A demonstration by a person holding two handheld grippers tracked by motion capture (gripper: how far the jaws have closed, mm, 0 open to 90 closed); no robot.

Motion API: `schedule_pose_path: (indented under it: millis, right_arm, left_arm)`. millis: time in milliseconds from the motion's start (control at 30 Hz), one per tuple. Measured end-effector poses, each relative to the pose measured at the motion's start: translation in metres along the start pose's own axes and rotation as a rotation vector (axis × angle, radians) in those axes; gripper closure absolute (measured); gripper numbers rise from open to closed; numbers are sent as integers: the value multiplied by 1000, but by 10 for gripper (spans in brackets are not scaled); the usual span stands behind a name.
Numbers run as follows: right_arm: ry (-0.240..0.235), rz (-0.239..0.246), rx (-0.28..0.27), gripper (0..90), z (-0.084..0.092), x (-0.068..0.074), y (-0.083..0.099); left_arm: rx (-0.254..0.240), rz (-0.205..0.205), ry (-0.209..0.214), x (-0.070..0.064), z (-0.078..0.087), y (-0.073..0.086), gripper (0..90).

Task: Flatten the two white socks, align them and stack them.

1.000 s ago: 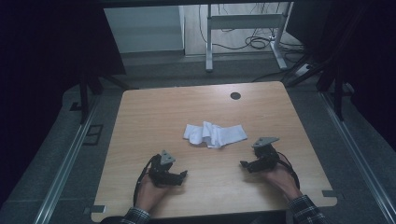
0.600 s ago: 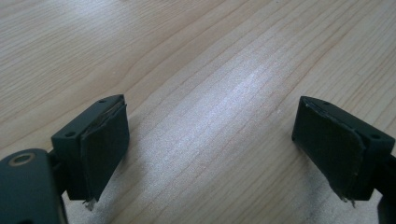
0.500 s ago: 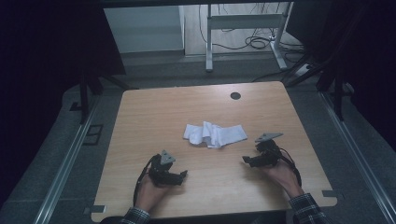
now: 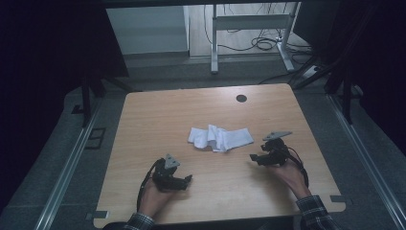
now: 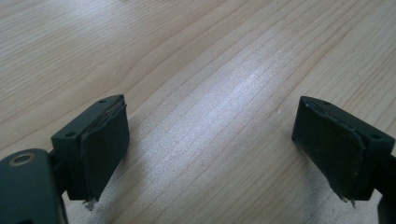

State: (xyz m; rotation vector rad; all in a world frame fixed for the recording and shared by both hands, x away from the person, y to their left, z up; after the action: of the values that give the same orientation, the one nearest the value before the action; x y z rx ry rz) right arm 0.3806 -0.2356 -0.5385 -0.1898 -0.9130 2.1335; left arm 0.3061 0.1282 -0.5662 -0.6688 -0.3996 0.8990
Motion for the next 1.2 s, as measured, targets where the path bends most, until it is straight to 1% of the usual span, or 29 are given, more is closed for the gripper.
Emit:
schedule_pose_path:
  millis: [33, 100, 200, 233, 333, 367, 467, 500, 567, 633, 667, 700, 733, 767, 800, 833, 867, 900, 1033, 1067, 1100, 1133, 1200]
  right_arm:
    - [-7, -12, -5, 339, -1, -3, -2]
    - [-6, -13, -6, 342, -1, -4, -3]
    - [4, -16, -2, 353, -1, -8, -6]
    - [14, -20, -2, 368, -1, -11, -11]
    - [17, -32, -3, 416, -1, -17, -19]
    - [17, -32, -3, 416, -1, -17, -19]
    - [15, -50, 0, 479, 0, -23, -28]
    - [9, -69, 7, 504, -1, -27, -33]
    - [3, -83, 10, 552, -3, -30, -38]
    - [12, -80, 12, 594, -5, -31, -43]
    - [14, -69, 13, 605, -7, -32, -45]
    - [14, -69, 13, 605, -7, -32, -45]
    - [16, -68, 15, 627, -9, -31, -48]
    - [12, -64, 21, 658, -13, -31, -53]
    - [12, -64, 21, 658, -13, -31, -53]
    - [12, -62, 34, 678, -17, -31, -57]
    - [12, -62, 34, 678, -17, -31, -57]
    - [18, -58, 45, 676, -23, -30, -60]
    - [44, -55, 53, 595, -33, -31, -65]
    - [59, -54, 62, 571, -36, -32, -65]
    - [59, -54, 62, 571, -36, -32, -65]
    - [70, -57, 72, 551, -41, -34, -64]
    - [77, -62, 87, 547, -47, -36, -61]
  left_arm:
    - [0, 0, 0, 0, 0, 0, 111]
    - [0, 1, -1, 0, 0, 0, 111]
    - [0, 1, -2, 0, 0, 0, 111]
    - [0, 1, -3, 0, 0, 0, 111]
    - [1, 2, -4, 0, 0, 0, 111]
    - [1, 2, -4, 0, 0, 0, 111]
    - [1, 2, -4, 0, 0, 0, 111]
    - [1, 2, -3, 0, 0, 0, 111]
    - [1, 2, -4, 0, 0, 0, 111]
    - [0, 2, -3, 0, 0, 0, 111]
    - [0, 2, -3, 0, 0, 0, 111]
    - [0, 2, -3, 0, 0, 0, 111]
    - [0, 2, -4, 0, 0, 0, 111]
    - [0, 2, -4, 0, 0, 0, 111]
    - [0, 3, -4, 0, 0, 0, 111]
    - [0, 4, -4, 0, 0, 0, 111]
    - [0, 4, -4, 0, 0, 0, 111]
    - [0, 3, -4, 0, 0, 0, 111]
    - [0, 4, -5, 0, -1, -1, 111]
    - [0, 4, -5, 0, -1, -1, 111]
    - [0, 4, -5, 0, -1, -1, 111]
    - [0, 5, -5, 0, -1, -1, 111]
    - [-1, 5, -5, 0, -1, -1, 111]
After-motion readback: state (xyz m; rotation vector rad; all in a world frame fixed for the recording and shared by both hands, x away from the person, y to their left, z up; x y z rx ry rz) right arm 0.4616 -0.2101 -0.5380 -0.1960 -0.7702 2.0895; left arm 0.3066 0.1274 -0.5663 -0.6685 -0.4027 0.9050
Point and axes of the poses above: each handheld gripper's, and its own axes: z roughly backward along the jaws, y roughly out of its underside, x roughly to its left, the point moved 3 cm from there along -z, roughly forward along the jaws, and after that the axes turned 6 degrees about -y, right-handed, at the moved point
